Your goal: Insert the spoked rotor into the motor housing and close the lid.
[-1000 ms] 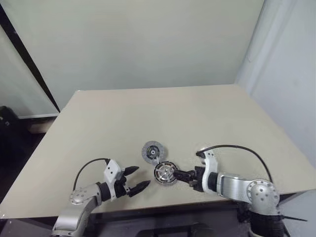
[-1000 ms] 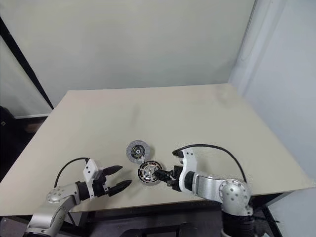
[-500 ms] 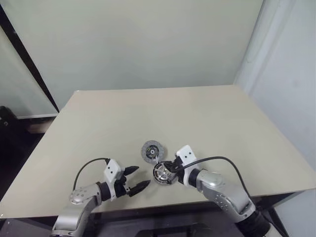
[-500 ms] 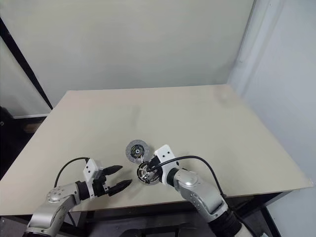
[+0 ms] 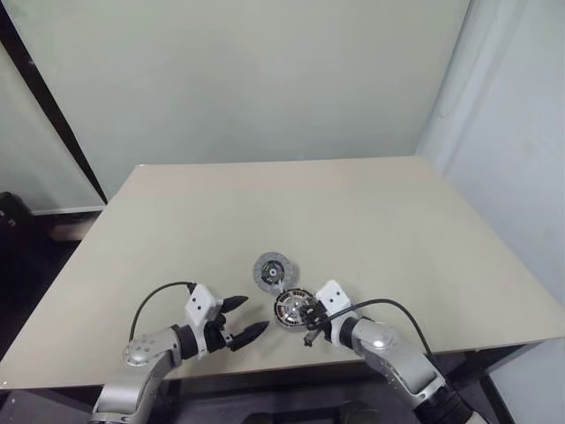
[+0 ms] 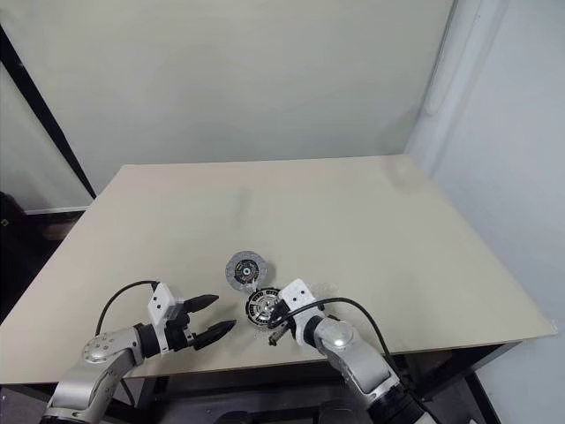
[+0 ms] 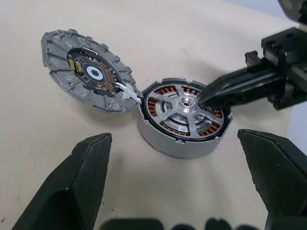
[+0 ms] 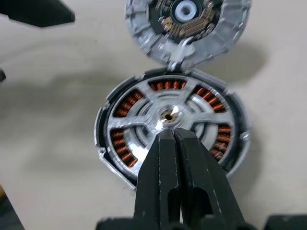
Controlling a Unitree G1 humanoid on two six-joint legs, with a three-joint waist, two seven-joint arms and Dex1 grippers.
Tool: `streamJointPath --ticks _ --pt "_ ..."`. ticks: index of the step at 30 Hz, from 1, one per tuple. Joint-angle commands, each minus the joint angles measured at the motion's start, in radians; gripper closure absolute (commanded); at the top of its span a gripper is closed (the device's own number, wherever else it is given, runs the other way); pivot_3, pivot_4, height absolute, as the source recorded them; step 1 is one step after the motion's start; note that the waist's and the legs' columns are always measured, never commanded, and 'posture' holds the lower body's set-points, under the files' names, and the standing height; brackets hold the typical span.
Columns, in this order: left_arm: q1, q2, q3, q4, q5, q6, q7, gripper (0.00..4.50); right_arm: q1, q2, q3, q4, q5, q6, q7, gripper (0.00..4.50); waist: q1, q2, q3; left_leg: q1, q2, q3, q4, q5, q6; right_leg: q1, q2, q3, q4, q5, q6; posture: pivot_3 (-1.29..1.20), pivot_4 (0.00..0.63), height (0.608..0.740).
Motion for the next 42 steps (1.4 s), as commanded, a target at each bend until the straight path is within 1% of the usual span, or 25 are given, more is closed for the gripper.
streamJointPath --ticks 1,2,5,12,17,19,21,24,29,33,35,39,42 --pt "-0.013 -0.001 0.012 -0.024 -0.007 -0.015 0.002 0.0 -0.053 -0.002 -0.054 -0.125 0.022 0.014 0.047 4.08 0.0 0.0 0.0 0.0 0.0 0.0 0.0 0.0 0.0 0.0 0.0 0.0 0.0 0.0 0.0 0.0 0.0 0.74" --pt "-0.014 -0.003 0.012 -0.023 -0.007 -0.016 0.003 0.0 -0.064 -0.014 -0.057 -0.144 0.021 0.026 0.065 3.86 0.0 0.0 0.0 0.0 0.0 0.0 0.0 0.0 0.0 0.0 0.0 0.0 0.0 0.0 0.0 0.0 0.0 0.74" --pt "-0.014 -0.007 0.013 -0.021 -0.008 -0.017 0.005 0.0 -0.09 -0.046 -0.063 -0.177 -0.015 0.02 0.087 2.9 0.002 0.0 0.0 0.0 0.0 0.0 -0.001 0.0 0.0 0.0 0.0 0.0 0.0 0.0 0.0 0.0 0.0 0.74" --pt "-0.005 -0.008 0.021 -0.023 -0.011 -0.016 0.01 0.0 -0.145 -0.214 -0.016 -0.23 -0.109 0.024 0.219 0.38 0.022 0.0 0.0 -0.001 -0.001 0.0 -0.001 0.0 0.0 0.0 0.0 0.0 -0.001 0.0 0.0 0.0 0.0 0.74" --pt "-0.005 0.02 0.029 -0.035 -0.012 0.003 -0.003 0.0 -0.207 -0.373 0.092 -0.28 -0.23 0.037 0.367 0.38 0.022 0.0 0.0 0.0 0.0 0.0 -0.001 0.0 0.0 -0.001 0.0 0.0 -0.001 0.0 0.0 0.0 0.0 0.74" --pt "-0.008 0.046 0.022 -0.048 -0.01 0.021 -0.019 0.0 -0.238 -0.414 0.134 -0.298 -0.269 0.041 0.426 0.38 0.022 0.0 0.0 0.0 0.0 0.0 -0.001 0.0 0.0 -0.001 0.0 -0.001 -0.001 0.0 0.0 0.0 0.0 0.74" --pt "-0.014 0.064 0.02 -0.063 -0.024 0.051 -0.031 0.0 -0.264 -0.432 0.166 -0.306 -0.305 0.041 0.467 0.38 0.021 0.0 0.0 0.0 0.0 0.0 -0.001 0.0 0.0 -0.001 0.0 -0.001 -0.001 0.0 0.0 0.0 0.0 0.74" --pt "-0.032 0.131 -0.01 -0.109 -0.018 0.171 -0.046 0.58 -0.307 -0.428 0.222 -0.304 -0.354 0.045 0.528 0.34 0.022 -0.001 0.001 0.0 0.0 0.0 -0.001 0.0 0.0 -0.001 0.0 -0.001 -0.001 0.0 0.0 0.0 0.0 0.74" --pt "-0.087 0.229 -0.07 -0.193 -0.01 0.399 -0.04 2.34 -0.362 -0.389 0.301 -0.251 -0.443 0.046 0.58 0.34 0.022 -0.001 0.001 0.0 0.0 0.0 -0.001 0.0 0.0 -0.002 0.0 -0.002 -0.001 0.0 0.0 0.0 0.0 0.74" --pt "-0.139 0.288 -0.132 -0.236 0.025 0.506 -0.028 3.84 -0.4 -0.351 0.343 -0.201 -0.497 0.051 0.612 0.34 0.022 -0.002 0.001 0.0 0.0 0.0 -0.001 0.0 0.0 -0.002 0.0 -0.002 -0.001 0.0 0.0 0.0 0.0 0.74" --pt "-0.161 0.31 -0.158 -0.252 0.031 0.554 -0.024 4.47 -0.418 -0.342 0.363 -0.177 -0.527 0.047 0.63 0.34 0.022 -0.002 0.002 -0.001 0.0 0.0 -0.001 0.0 0.0 -0.001 0.0 -0.002 -0.001 0.0 0.0 0.0 0.0 0.74" --pt "-0.187 0.339 -0.198 -0.274 0.044 0.602 -0.023 4.47 -0.44 -0.336 0.39 -0.149 -0.583 0.039 0.665 0.34 0.022 -0.002 0.002 -0.001 0.0 -0.001 -0.002 0.0 0.0 -0.002 0.0 -0.002 0.0 0.0 0.0 0.0 0.0 0.74" --pt "-0.199 0.339 -0.21 -0.283 0.046 0.627 -0.013 4.47 -0.452 -0.323 0.405 -0.133 -0.618 0.036 0.69 0.34 0.022 -0.002 0.002 -0.001 0.0 0.0 -0.002 -0.001 -0.001 -0.002 0.0 -0.002 0.0 0.0 0.0 0.0 0.0 0.74"
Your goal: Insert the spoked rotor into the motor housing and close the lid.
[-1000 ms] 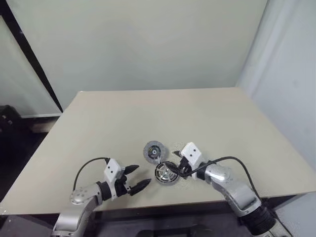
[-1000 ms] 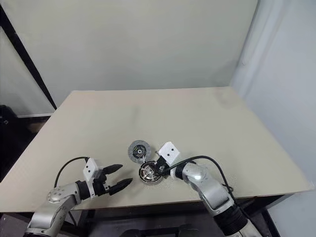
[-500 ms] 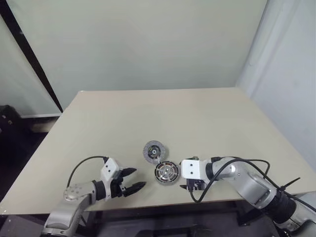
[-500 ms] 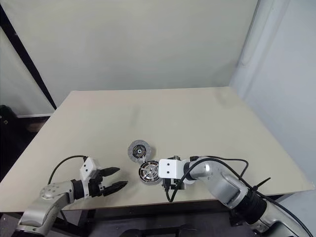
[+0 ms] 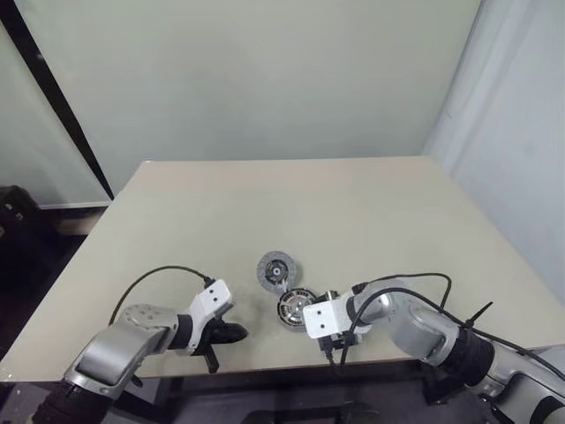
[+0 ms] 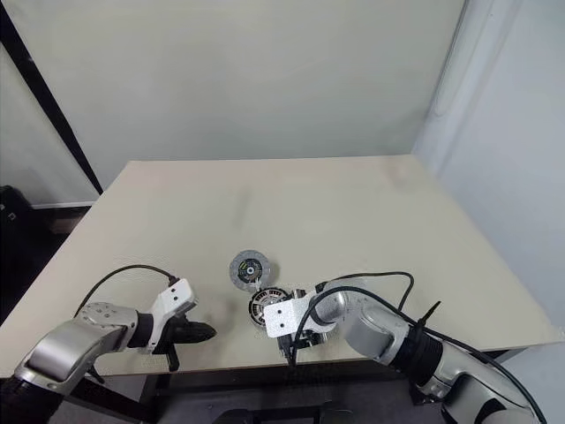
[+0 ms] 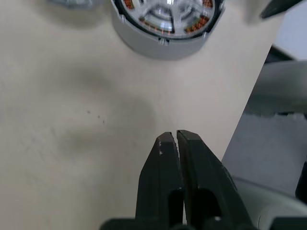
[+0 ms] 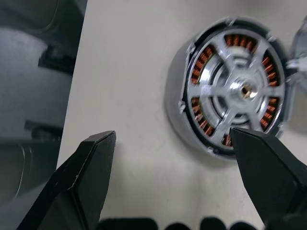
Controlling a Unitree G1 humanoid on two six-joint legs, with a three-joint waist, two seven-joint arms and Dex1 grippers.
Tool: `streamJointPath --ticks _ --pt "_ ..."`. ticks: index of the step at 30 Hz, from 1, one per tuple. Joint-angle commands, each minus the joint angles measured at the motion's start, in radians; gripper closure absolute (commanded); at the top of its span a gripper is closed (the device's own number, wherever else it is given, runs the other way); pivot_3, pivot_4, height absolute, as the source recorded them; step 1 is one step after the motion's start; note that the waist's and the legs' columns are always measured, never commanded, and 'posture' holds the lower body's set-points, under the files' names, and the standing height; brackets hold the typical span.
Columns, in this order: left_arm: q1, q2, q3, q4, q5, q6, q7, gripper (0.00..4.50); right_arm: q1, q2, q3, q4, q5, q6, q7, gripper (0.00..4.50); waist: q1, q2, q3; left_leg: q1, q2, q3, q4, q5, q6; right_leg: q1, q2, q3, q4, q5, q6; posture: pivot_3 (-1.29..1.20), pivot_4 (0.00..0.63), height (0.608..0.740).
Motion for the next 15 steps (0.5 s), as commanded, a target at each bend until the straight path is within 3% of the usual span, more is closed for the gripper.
streamJointPath --ticks 1,10,13,15 --pt "-0.031 0.011 -0.013 -0.038 0.009 0.021 0.009 4.47 -0.036 0.017 0.009 0.003 -0.052 -0.016 0.029 0.34 0.0 0.0 0.0 0.0 0.0 0.0 0.0 0.0 0.0 0.0 0.0 0.0 0.0 0.0 0.0 0.0 0.0 0.74" --pt "-0.036 0.003 -0.021 -0.037 0.012 0.017 0.029 4.47 -0.04 0.064 0.019 0.045 -0.118 -0.045 0.059 0.34 0.0 0.0 0.0 0.0 0.0 0.0 0.001 0.0 0.0 0.001 0.0 0.0 0.0 0.0 0.0 0.0 0.0 0.74" --pt "-0.032 0.001 -0.019 -0.038 0.009 0.014 0.036 4.5 -0.037 0.079 0.016 0.076 -0.133 -0.06 0.05 0.94 0.0 0.0 0.0 0.0 0.0 0.0 0.001 0.0 0.0 0.001 0.0 0.0 0.0 0.0 0.0 0.0 0.0 0.74" --pt "-0.031 0.0 -0.017 -0.038 0.008 0.012 0.039 4.5 -0.034 0.088 0.01 0.094 -0.143 -0.068 0.043 1.59 0.0 0.0 0.0 0.0 0.0 0.0 0.001 0.0 0.0 0.001 0.0 0.0 0.0 0.0 0.0 0.0 0.0 0.74"
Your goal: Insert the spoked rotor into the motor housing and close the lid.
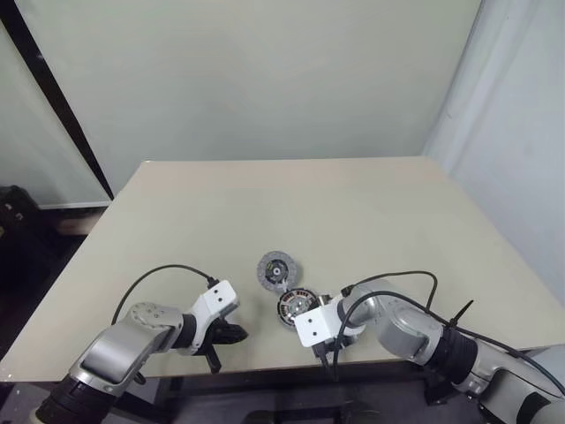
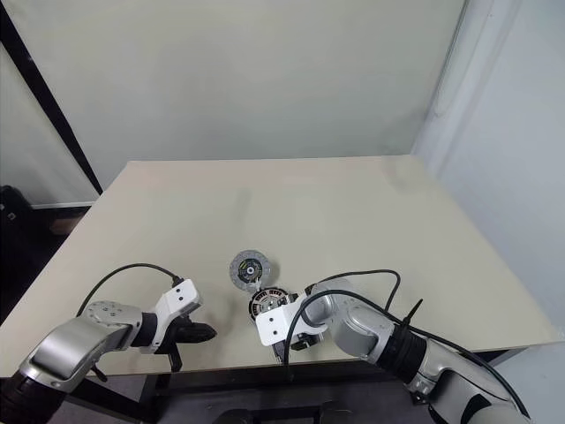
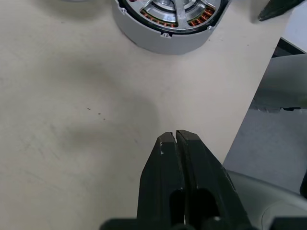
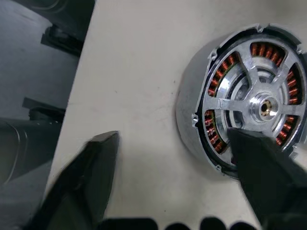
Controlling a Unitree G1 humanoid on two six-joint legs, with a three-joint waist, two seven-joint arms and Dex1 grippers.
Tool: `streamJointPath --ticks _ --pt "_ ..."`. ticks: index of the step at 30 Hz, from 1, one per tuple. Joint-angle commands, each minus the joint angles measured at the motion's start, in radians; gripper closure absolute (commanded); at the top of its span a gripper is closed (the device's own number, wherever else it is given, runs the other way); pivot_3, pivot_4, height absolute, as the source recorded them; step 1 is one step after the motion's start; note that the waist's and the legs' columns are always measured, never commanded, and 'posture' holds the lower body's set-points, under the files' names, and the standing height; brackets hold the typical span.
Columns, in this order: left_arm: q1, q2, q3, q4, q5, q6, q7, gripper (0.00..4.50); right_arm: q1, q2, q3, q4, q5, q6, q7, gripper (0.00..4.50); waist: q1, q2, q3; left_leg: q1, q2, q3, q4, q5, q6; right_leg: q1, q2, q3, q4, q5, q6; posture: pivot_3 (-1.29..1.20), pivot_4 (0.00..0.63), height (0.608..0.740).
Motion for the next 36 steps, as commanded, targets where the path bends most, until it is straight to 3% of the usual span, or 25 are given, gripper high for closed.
streamJointPath --ticks 1,6,8,9,13,22,30,36 --pt "-0.009 0.0 0.009 -0.03 0.006 -0.011 0.01 4.5 -0.018 0.016 -0.025 0.019 -0.03 -0.022 -0.017 1.93 0.0 0.0 0.0 0.0 0.0 0.0 0.0 0.0 0.0 0.0 0.0 0.0 0.0 0.0 0.0 0.0 0.0 0.74" --pt "-0.005 -0.005 0.011 -0.029 0.005 -0.019 0.017 4.5 -0.004 0.036 -0.05 0.038 -0.041 -0.026 -0.037 3.73 0.0 0.0 0.0 0.001 0.0 0.0 0.0 0.0 0.0 0.001 0.0 0.0 0.0 0.0 0.0 0.0 0.0 0.74" --pt "-0.004 -0.007 0.013 -0.028 0.005 -0.023 0.022 4.5 0.007 0.049 -0.07 0.034 -0.029 -0.012 -0.034 4.29 0.0 -0.001 0.0 0.001 0.0 0.0 0.0 0.0 0.0 0.001 0.0 0.0 0.0 0.0 0.0 0.0 0.0 0.74" --pt "-0.004 -0.008 0.014 -0.027 0.005 -0.024 0.023 4.5 0.013 0.056 -0.079 0.029 -0.022 0.001 -0.03 4.37 0.0 -0.001 0.0 0.001 0.0 0.0 0.0 0.0 0.0 0.001 0.0 0.0 0.0 0.0 0.0 0.0 0.0 0.74" --pt "-0.004 -0.011 0.018 -0.019 0.005 -0.029 0.029 4.5 0.031 0.083 -0.11 -0.003 0.007 0.066 -0.005 4.41 0.0 -0.001 0.0 0.001 0.0 0.0 0.001 0.0 0.0 0.001 0.0 0.0 0.001 0.0 0.0 0.0 0.0 0.74" --pt "-0.011 -0.036 0.039 0.013 0.011 -0.045 0.07 4.5 0.042 0.215 -0.163 -0.084 0.08 0.418 0.006 4.41 -0.001 -0.001 0.0 -0.001 0.0 -0.001 -0.001 0.0 -0.001 -0.001 0.001 0.0 0.001 0.001 0.002 0.0 0.0 0.74" --pt "-0.03 -0.051 0.048 0.061 0.039 -0.071 0.129 4.5 0.032 0.441 -0.297 -0.025 0.203 0.765 -0.143 4.41 -0.001 -0.001 0.0 -0.001 0.0 -0.001 0.001 0.0 -0.001 -0.004 0.001 0.0 0.007 0.001 0.002 0.0 0.0 0.74" --pt "-0.037 -0.06 0.057 0.077 0.062 -0.076 0.164 4.5 0.053 0.556 -0.359 0.005 0.269 0.893 -0.324 4.41 0.0 -0.001 0.0 -0.002 0.0 -0.001 0.002 0.0 -0.002 -0.006 0.001 0.001 0.01 0.001 0.002 0.0 0.0 0.74"
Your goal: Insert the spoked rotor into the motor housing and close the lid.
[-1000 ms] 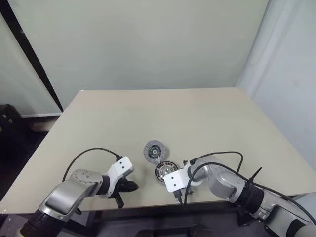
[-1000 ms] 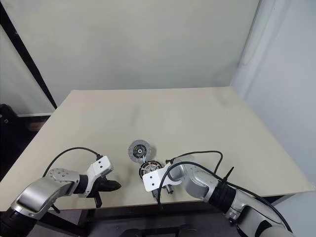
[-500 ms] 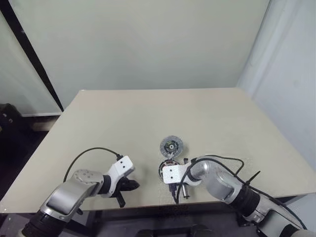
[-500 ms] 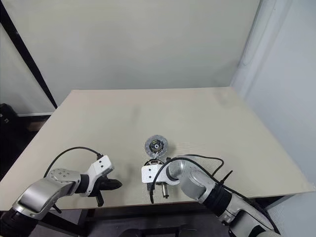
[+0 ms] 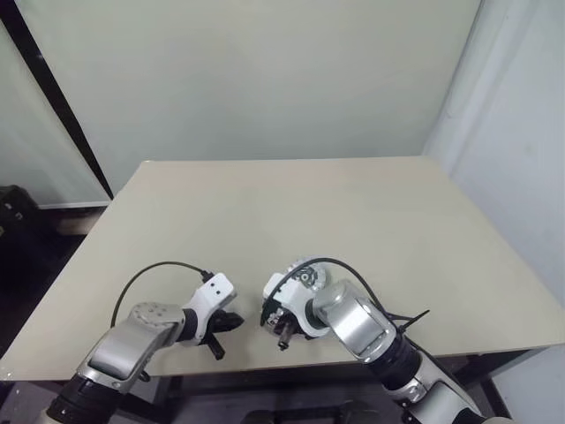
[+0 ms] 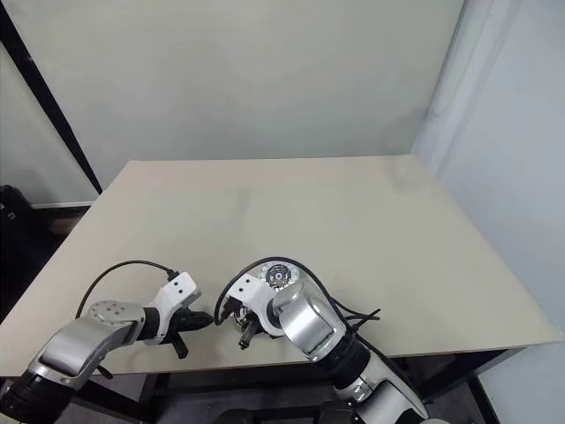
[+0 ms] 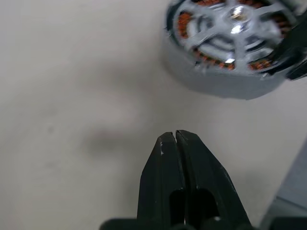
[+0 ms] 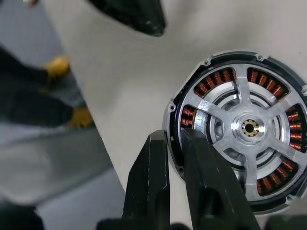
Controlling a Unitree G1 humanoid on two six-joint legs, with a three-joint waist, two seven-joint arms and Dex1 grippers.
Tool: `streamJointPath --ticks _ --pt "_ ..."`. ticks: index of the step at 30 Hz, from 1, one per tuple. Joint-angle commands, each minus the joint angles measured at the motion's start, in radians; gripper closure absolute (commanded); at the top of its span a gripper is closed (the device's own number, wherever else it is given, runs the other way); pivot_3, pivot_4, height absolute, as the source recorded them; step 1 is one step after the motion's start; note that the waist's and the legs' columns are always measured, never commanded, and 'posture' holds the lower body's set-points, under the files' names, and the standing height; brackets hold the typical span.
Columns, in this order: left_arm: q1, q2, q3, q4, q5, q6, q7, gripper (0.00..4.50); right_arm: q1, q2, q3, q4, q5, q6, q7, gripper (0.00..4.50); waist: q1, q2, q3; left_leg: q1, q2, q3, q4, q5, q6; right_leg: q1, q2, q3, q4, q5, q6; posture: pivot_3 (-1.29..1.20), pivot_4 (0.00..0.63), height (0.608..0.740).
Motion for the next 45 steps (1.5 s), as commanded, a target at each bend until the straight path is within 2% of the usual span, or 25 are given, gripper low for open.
streamJointPath --ticks 1,7,13,23,25,26,29,32,35,38,45 --pt "-0.025 -0.003 0.032 -0.008 0.021 -0.012 0.021 4.5 -0.001 0.037 -0.038 -0.011 0.035 0.04 -0.102 4.41 0.0 0.0 0.0 0.0 0.0 0.0 0.0 0.0 0.0 -0.001 0.0 0.0 0.0 0.0 0.0 0.0 0.0 0.74" --pt "-0.024 -0.011 0.048 -0.005 0.031 -0.01 0.052 4.5 0.004 0.076 -0.057 0.008 0.101 0.047 -0.22 4.41 -0.001 0.0 0.0 -0.001 0.0 0.0 -0.001 0.0 0.0 -0.004 0.0 0.0 0.001 0.0 0.0 0.0 0.0 0.74" --pt "-0.022 -0.014 0.057 -0.006 0.034 -0.012 0.056 4.5 -0.024 0.037 -0.011 -0.012 0.175 0.024 -0.239 4.41 -0.001 0.0 0.0 -0.001 0.0 0.001 -0.001 0.0 0.0 -0.004 0.0 0.001 0.001 0.0 0.0 0.0 0.0 0.74" --pt "-0.031 -0.016 0.057 0.0 0.041 -0.016 0.048 4.5 -0.105 -0.077 0.08 -0.153 0.318 0.074 -0.211 1.01 -0.005 0.0 0.0 -0.003 0.0 0.001 -0.001 0.0 0.0 -0.005 0.0 0.001 0.001 0.0 0.0 0.0 0.0 0.74" --pt "-0.033 -0.017 0.055 0.002 0.042 -0.018 0.046 4.5 -0.135 -0.117 0.114 -0.177 0.346 0.068 -0.191 0.26 -0.005 0.0 0.0 -0.004 0.0 0.001 -0.001 0.0 0.0 -0.005 0.0 0.001 0.001 0.0 0.0 0.0 0.0 0.74" --pt "-0.034 -0.017 0.054 0.003 0.042 -0.019 0.044 4.5 -0.165 -0.177 0.173 -0.196 0.333 0.007 -0.166 0.01 -0.004 0.0 0.0 -0.004 0.0 0.001 -0.001 0.0 0.0 -0.005 0.0 0.001 0.001 0.0 0.0 0.0 0.0 0.74" --pt "-0.036 -0.018 0.051 0.003 0.042 -0.021 0.04 4.5 -0.248 -0.332 0.321 -0.238 0.319 -0.133 -0.073 0.01 -0.004 0.0 0.0 -0.004 -0.001 0.001 0.0 0.0 0.0 -0.006 -0.001 0.0 0.0 0.0 0.0 0.0 0.0 0.74" --pt "-0.035 -0.019 0.049 0.002 0.044 -0.021 0.04 4.5 -0.296 -0.412 0.392 -0.252 0.341 -0.181 0.005 0.01 -0.004 -0.001 0.0 -0.004 -0.001 0.001 0.0 0.0 0.0 -0.006 -0.001 0.0 -0.001 0.0 0.0 0.0 0.0 0.74" --pt "-0.031 -0.018 0.049 -0.001 0.043 -0.019 0.039 4.5 -0.331 -0.471 0.466 -0.245 0.288 -0.287 0.043 0.01 -0.006 -0.001 0.0 -0.004 0.0 0.001 -0.002 0.0 0.0 -0.006 0.0 0.0 0.0 0.0 -0.001 0.0 0.0 0.74" --pt "-0.026 -0.017 0.049 -0.005 0.042 -0.017 0.037 4.5 -0.344 -0.495 0.513 -0.223 0.245 -0.354 0.06 0.01 -0.005 0.0 0.0 -0.004 0.0 0.001 -0.002 0.0 0.0 -0.007 0.0 0.0 0.001 -0.001 -0.001 0.0 0.0 0.74" --pt "-0.016 -0.017 0.048 -0.018 0.039 -0.012 0.037 4.5 -0.33 -0.48 0.526 -0.169 0.179 -0.427 0.066 0.01 -0.003 -0.001 0.0 -0.004 0.0 0.001 -0.001 0.0 0.0 -0.007 0.0 0.0 0.001 -0.001 -0.001 0.0 0.0 0.74"
